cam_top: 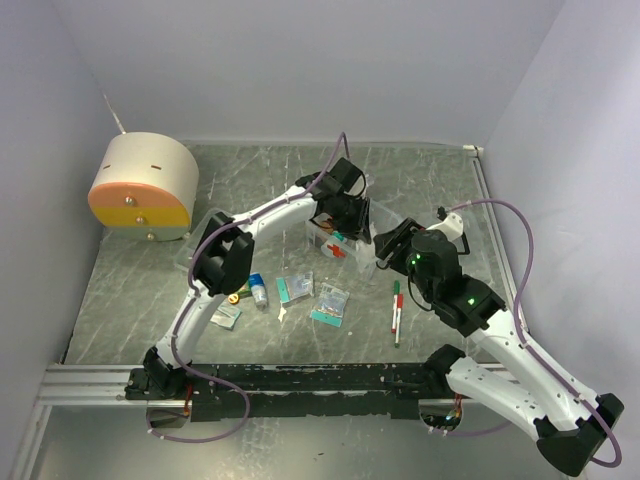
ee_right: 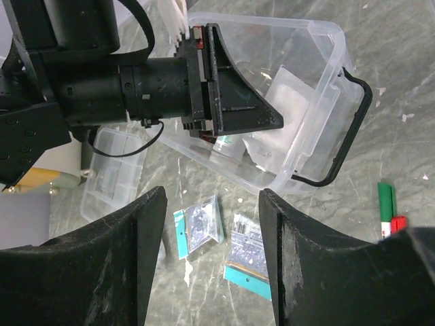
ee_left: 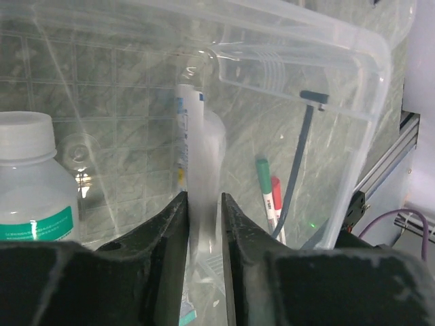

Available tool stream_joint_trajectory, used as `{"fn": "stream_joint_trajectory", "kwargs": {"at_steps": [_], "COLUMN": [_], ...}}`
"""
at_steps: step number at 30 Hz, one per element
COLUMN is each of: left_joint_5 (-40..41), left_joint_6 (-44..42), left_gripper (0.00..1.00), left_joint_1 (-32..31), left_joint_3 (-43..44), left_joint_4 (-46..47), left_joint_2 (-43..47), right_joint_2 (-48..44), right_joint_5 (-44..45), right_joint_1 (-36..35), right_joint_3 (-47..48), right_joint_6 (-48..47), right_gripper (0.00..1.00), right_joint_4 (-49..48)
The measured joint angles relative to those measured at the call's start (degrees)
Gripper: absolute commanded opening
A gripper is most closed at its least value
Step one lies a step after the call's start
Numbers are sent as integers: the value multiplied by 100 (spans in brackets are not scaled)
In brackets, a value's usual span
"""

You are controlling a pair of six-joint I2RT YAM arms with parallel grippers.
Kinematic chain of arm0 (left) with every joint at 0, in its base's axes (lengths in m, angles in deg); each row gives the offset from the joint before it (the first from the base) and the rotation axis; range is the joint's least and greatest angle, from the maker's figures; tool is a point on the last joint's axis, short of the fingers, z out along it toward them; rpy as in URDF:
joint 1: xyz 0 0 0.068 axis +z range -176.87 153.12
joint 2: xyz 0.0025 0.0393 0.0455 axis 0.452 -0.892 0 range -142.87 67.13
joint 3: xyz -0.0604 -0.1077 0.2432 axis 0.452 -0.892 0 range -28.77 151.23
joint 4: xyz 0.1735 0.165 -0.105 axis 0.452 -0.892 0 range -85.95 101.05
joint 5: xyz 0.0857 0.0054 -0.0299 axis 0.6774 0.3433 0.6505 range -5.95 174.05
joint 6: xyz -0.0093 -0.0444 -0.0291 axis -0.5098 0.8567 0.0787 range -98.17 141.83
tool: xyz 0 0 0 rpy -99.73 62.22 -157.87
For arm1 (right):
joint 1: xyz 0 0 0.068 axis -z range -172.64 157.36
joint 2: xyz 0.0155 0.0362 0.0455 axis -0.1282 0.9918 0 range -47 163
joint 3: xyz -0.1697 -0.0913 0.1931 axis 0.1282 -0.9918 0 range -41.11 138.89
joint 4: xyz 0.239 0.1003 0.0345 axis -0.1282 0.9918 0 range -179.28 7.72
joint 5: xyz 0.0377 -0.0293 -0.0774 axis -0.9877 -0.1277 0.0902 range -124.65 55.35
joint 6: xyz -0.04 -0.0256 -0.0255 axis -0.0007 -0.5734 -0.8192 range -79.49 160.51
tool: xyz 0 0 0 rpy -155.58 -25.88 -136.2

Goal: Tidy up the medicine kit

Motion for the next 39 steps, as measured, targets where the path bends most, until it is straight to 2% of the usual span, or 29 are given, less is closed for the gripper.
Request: {"fn": "stream_joint_trajectory", "kwargs": {"at_steps": [4, 6, 11, 19, 23, 28, 31, 33, 39], "left_joint_5": [214, 367, 693, 1023, 1202, 1532, 1768, 1912, 2400], "left_joint_6": [-149, -254, -387, -522, -588, -684, -715, -721, -802], "left_gripper": [54, 56, 54, 50, 51, 55, 57, 62, 78], "left_joint_1": [-2, -4, -4, 33, 94, 168, 234, 291, 380], "left_joint_3": [356, 684, 935, 931, 732, 74, -479, -898, -2715], "left_joint_4": [-352, -562, -708, -931, -960, -953, -881, -785, -332], "left_joint_2": [-173, -264, -262, -238, -2, 951, 1930, 2625, 4863], "right_joint_2": [0, 9, 179, 527, 776, 1180, 1473, 1746, 2385], "right_joint_5": [11, 96, 393, 651, 682, 669, 662, 638, 448], "right_joint_1": [0, 0, 0, 0, 0, 0, 0, 7, 44], "right_joint_3": [2, 26, 240, 409, 455, 704, 949, 1187, 1563], "right_joint_6": [15, 11, -83, -297, -402, -603, -745, -852, -1137], "right_gripper": [56, 56, 56, 55, 55, 51, 45, 42, 44], "right_joint_4": [11, 68, 243, 302, 308, 334, 391, 437, 400]}}
